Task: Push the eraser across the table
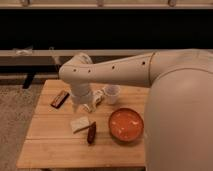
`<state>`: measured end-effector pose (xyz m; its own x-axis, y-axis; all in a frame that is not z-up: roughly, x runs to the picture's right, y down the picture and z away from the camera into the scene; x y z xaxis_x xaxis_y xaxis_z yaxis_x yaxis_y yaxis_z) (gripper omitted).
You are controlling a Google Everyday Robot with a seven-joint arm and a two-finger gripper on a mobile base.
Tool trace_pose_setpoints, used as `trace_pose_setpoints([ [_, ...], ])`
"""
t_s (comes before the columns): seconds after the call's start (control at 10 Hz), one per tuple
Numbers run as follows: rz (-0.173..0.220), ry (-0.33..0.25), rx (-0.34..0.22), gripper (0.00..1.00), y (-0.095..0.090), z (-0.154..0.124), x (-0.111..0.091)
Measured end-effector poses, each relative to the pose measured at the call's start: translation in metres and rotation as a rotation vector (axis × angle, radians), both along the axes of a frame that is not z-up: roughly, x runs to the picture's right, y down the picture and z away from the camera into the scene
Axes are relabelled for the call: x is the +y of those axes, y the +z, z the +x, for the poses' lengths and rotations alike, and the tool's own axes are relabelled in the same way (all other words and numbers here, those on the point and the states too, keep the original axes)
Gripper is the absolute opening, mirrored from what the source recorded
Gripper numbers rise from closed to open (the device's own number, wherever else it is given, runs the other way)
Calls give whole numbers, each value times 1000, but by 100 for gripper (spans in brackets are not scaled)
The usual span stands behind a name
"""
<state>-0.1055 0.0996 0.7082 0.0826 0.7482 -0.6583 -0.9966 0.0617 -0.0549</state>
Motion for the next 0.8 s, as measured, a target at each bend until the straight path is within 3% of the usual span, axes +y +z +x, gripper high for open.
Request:
trace_pose_setpoints([
  [0.4,-12,-61,-30,65,30,-46,-24],
  [0.8,-1,-70,-53,65,82,-99,-54],
])
